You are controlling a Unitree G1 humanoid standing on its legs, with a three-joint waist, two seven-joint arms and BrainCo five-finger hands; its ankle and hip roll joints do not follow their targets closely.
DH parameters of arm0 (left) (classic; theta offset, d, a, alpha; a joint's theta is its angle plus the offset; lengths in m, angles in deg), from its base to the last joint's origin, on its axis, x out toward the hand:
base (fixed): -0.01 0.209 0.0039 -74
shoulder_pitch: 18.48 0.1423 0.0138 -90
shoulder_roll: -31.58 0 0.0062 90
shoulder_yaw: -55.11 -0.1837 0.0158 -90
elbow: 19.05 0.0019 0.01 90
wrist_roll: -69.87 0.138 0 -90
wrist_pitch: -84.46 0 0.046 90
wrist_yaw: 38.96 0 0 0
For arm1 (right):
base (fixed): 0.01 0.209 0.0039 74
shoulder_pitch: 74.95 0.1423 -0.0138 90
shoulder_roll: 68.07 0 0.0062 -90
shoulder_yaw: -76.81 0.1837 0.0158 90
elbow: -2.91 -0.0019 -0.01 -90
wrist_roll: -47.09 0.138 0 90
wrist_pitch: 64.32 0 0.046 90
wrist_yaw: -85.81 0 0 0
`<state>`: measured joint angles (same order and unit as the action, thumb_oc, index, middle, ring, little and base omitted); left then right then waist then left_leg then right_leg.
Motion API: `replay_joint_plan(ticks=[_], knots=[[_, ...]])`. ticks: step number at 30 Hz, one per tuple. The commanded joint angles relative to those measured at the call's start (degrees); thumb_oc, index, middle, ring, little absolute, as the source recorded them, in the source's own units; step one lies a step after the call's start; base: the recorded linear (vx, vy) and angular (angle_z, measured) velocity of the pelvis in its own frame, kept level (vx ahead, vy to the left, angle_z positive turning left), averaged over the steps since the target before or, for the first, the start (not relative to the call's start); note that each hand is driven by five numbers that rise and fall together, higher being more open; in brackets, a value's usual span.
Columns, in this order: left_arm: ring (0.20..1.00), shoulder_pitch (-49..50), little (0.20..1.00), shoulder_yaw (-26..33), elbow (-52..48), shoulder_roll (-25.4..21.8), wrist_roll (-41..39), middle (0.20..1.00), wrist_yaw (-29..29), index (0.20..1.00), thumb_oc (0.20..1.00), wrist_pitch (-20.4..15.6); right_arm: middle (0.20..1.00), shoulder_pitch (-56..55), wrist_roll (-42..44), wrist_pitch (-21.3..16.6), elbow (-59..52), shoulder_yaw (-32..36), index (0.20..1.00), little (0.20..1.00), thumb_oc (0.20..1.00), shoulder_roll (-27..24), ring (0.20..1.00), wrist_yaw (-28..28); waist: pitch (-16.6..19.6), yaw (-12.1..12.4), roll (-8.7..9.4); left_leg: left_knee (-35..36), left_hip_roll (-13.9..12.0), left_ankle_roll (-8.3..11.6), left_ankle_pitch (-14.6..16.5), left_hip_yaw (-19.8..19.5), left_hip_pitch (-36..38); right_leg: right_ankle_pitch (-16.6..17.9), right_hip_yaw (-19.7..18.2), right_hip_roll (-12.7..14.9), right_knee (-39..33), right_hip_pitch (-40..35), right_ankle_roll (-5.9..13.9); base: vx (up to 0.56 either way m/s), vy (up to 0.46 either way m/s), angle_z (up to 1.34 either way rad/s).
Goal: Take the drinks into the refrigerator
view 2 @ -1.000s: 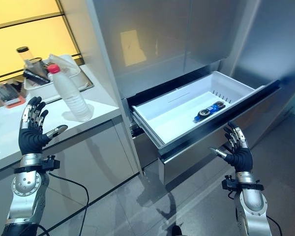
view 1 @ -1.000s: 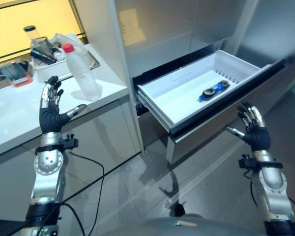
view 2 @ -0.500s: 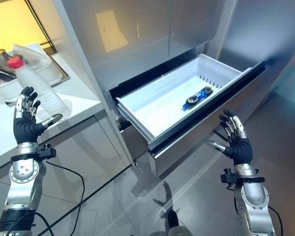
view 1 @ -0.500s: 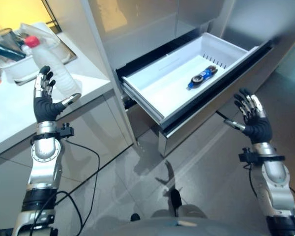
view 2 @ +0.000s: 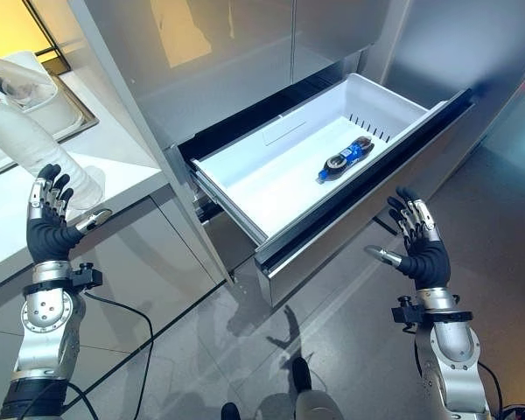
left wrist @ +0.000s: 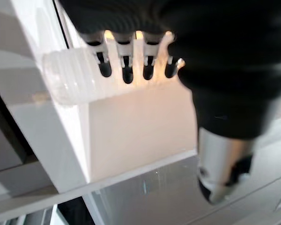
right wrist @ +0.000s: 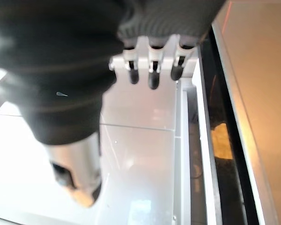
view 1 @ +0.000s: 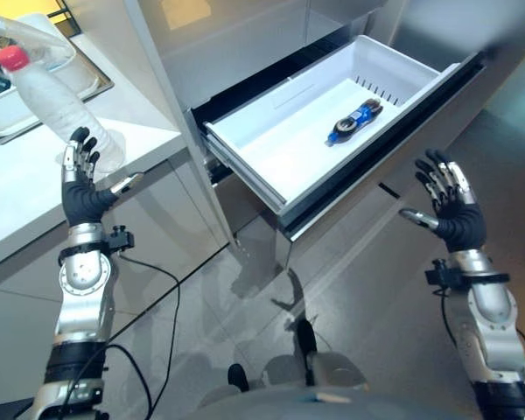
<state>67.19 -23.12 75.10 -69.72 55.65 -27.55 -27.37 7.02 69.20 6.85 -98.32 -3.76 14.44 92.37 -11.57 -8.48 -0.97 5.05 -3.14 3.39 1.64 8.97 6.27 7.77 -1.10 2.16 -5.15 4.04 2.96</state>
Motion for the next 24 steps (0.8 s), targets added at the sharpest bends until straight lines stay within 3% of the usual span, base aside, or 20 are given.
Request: replay_joint_plan(ticks=[1,24], knots=[[1.000,-1.64,1.000,2.18,0.97,-2.99,2.94,1.000,1.64,1.000,1.000,-2.29,1.000,1.66,1.38,-3.99,-5.85,3.12,1.000,1.000,1.000,1.17,1.000,-0.04,1.57,-0.22,2.09,-12.41,2.27,-2.72,9.56,-3.50,-3.18,-12.92,2.82,2.32,11.30,-1.88,2.43,0.00,0.000,0.00],[1.000,8.78,1.000,9.09,-2.41,1.08,2.36,1.000,1.18,1.000,1.000,-2.59,1.000,-1.18,1.64,-3.80,-5.31,5.78,1.000,1.000,1.000,2.20,1.000,0.90,2.06,2.06,2.07,-10.60,2.17,-2.70,8.62,-5.45,-2.34,-12.88,5.09,2.67,8.87,-4.46,2.00,0.00,-0.013,0.05]])
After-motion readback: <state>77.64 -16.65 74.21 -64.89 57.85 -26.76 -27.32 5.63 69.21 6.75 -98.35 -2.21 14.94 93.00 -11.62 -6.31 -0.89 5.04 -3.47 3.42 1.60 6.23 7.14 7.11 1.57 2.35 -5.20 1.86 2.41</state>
